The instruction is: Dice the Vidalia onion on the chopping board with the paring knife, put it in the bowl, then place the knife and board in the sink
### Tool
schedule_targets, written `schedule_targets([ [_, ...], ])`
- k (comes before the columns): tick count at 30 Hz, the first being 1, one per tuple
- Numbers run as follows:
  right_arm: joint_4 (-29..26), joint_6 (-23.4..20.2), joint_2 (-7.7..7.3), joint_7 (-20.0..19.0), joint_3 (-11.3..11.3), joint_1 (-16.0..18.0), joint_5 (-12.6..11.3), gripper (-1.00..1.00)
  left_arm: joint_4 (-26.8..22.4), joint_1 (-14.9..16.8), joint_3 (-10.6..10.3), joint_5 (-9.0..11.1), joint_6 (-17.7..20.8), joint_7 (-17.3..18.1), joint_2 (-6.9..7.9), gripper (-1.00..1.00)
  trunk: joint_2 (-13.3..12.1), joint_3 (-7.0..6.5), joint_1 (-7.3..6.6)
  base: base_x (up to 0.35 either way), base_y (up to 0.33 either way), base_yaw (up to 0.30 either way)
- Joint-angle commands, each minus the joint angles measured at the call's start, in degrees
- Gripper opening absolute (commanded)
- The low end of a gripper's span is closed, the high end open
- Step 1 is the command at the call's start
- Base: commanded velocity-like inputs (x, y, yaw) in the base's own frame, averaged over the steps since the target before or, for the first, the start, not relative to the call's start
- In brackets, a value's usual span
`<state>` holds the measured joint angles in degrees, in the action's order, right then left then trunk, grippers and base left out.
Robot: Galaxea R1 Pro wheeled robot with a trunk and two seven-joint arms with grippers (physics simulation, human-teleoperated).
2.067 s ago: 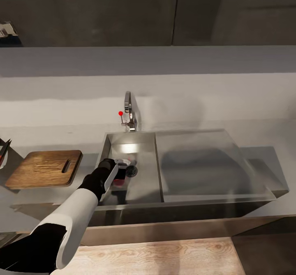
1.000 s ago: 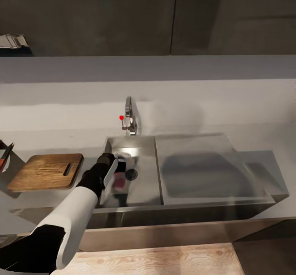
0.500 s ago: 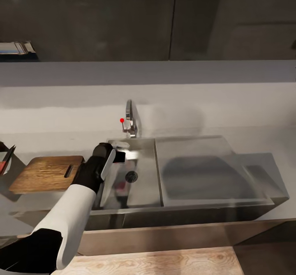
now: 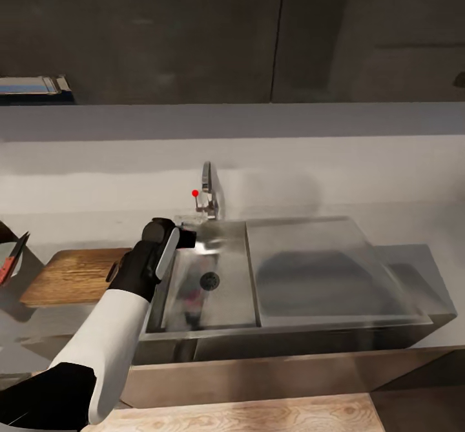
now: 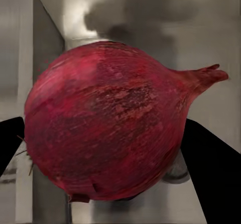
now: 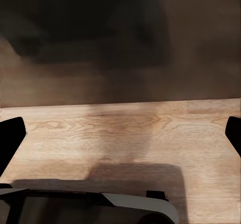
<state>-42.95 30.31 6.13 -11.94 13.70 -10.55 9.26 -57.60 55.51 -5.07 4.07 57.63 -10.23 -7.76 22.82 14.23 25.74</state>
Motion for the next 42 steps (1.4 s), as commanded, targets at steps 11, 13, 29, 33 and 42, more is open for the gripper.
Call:
schedule_targets([
  [11,0.39,0.11,0.11,-0.37,0.45,0.0,0.58,1.0,-3.13,0.04,-0.12,0.41,0.29,-0.49,0.03,-1.0,0.1,-0.89,0.04,0.0,0.189,0.0],
  [13,0.4,0.11,0.11,-0.37,0.45,0.0,0.58,1.0,-3.35,0.04,-0.12,0.41,0.29,-0.49,0.03,-1.0,0.1,-1.07,0.04,0.0,0.016,0.0],
  [29,0.67,0.11,0.11,-0.37,0.45,0.0,0.58,1.0,-4.87,0.04,-0.12,0.41,0.29,-0.49,0.11,-1.0,0.1,-2.51,0.04,-0.242,0.012,0.0],
  [33,0.67,0.11,0.11,-0.35,0.45,0.0,0.58,1.0,-5.16,0.04,-0.12,0.41,0.29,-0.49,0.11,-1.0,0.1,-2.86,0.04,-0.24,0.19,0.0],
  [42,0.67,0.11,0.11,-0.35,0.45,0.0,0.58,1.0,-5.24,0.04,-0.12,0.41,0.29,-0.49,0.11,-1.0,0.1,-3.44,0.04,-0.031,0.289,0.0],
])
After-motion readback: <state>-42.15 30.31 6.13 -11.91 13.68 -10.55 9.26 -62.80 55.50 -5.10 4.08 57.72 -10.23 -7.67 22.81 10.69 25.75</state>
